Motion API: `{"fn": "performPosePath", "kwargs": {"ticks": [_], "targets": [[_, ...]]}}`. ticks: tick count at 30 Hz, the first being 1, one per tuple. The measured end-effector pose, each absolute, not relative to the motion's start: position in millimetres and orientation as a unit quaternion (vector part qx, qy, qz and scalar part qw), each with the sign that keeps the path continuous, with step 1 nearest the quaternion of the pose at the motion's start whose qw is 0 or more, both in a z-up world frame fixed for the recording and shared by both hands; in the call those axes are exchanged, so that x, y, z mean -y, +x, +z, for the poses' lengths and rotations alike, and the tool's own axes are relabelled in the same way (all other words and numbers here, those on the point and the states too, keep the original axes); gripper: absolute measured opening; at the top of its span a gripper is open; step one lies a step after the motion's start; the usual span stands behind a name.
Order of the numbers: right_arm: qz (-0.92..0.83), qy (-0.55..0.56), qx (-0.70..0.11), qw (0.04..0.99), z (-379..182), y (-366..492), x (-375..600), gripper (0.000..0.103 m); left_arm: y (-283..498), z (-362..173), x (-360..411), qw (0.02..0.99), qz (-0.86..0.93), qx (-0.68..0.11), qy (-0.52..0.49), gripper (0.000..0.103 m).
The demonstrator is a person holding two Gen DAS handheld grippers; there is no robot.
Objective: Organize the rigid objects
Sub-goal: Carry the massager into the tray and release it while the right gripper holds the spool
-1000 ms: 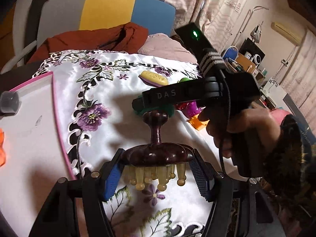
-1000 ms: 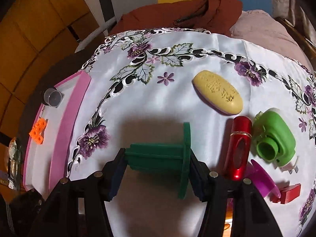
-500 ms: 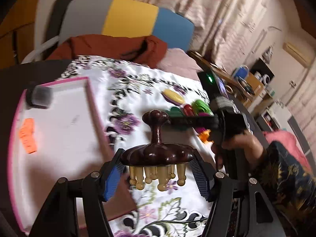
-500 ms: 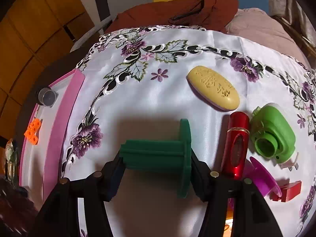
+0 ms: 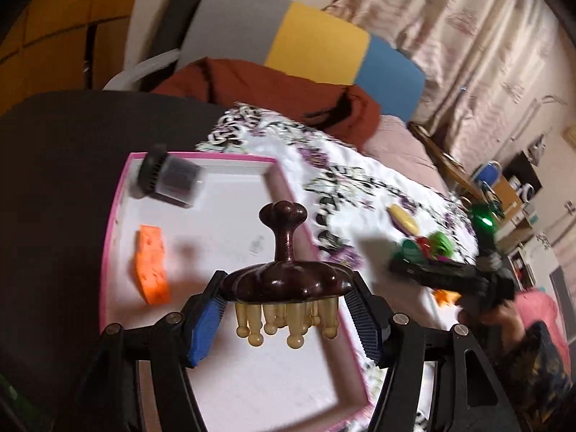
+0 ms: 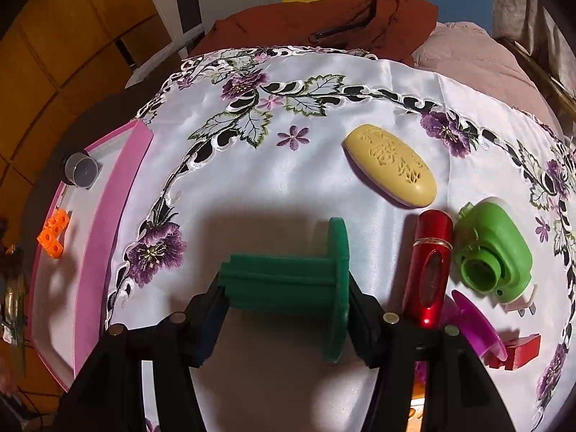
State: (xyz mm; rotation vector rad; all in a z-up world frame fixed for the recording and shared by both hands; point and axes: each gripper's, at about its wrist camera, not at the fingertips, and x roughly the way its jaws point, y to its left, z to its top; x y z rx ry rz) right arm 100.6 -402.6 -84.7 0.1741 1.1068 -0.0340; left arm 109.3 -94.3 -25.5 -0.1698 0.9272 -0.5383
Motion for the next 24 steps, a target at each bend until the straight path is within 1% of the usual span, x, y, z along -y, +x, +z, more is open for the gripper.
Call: {"fn": "performPosePath", "kwargs": {"ticks": [9,13,17,22,24], "targets": [[-0.016,0.071,-0.526,0.847,-85.2,103.0,401.0,0.060,164.9,-55.4,88.5,0.848,-0.209,-0.480,-0.086,0.066],[-0.017,0.069,-0.525,0.848,-85.2,103.2,400.4,0.060,176.3,-63.4,89.3,0.850,-0.195,-0.483,-0.076,0.066],[-0.018,0.066,-0.524,0.849,-85.1,103.6,399.8,0.061,178.2,-63.4,90.8,0.854,-0.189,-0.480,-0.063,0.069],[-0.020,0.068,-0.518,0.852,-83.1,102.7,400.4,0.061,170.3,-55.6,88.3,0.863,-0.179,-0.468,-0.061,0.070],[-0.022,0.069,-0.517,0.853,-82.2,102.3,400.5,0.062,162.1,-50.8,85.9,0.867,-0.177,-0.461,-0.059,0.072]]}}
